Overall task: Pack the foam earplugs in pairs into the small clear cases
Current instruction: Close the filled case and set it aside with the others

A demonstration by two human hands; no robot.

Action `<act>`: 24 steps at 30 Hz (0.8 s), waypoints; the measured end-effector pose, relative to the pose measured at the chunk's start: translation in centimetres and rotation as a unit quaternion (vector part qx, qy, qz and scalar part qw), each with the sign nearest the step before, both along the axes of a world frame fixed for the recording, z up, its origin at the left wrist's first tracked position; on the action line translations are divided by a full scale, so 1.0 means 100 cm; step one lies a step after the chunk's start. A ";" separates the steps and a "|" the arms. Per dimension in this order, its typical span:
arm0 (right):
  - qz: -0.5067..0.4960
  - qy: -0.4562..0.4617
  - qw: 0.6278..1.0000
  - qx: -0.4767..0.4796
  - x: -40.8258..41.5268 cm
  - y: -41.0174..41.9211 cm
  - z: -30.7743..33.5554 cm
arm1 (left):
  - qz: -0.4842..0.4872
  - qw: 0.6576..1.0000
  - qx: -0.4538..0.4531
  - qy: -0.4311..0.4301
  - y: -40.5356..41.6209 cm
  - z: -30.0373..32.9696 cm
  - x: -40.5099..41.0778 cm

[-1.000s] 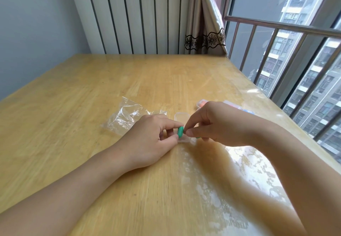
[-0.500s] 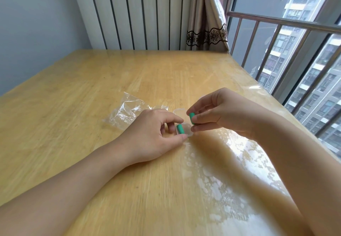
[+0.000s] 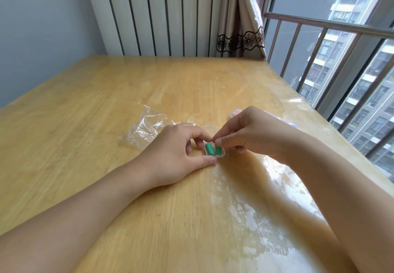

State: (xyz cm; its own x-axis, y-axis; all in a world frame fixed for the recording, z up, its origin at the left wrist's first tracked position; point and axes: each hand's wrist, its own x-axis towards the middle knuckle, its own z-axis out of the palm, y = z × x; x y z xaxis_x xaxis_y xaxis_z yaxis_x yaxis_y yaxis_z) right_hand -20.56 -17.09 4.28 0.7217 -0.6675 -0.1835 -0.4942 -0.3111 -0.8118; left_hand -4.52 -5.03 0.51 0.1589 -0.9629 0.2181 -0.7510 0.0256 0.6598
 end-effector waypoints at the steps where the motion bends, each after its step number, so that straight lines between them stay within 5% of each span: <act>1: 0.001 -0.002 1.000 0.000 0.000 0.000 0.000 | 0.000 1.000 0.001 0.002 0.000 0.000 0.000; 13: -0.084 -0.078 0.991 -0.062 -0.008 -0.013 0.008 | 0.011 1.000 0.001 0.007 -0.001 -0.002 0.001; 20: -0.050 -0.037 0.990 -0.126 0.010 -0.002 -0.012 | 0.024 0.999 -0.005 0.023 0.000 -0.001 0.001; 24: -0.067 -0.074 0.991 -0.084 0.010 -0.003 -0.010 | 0.052 0.995 -0.027 0.078 -0.001 -0.002 0.002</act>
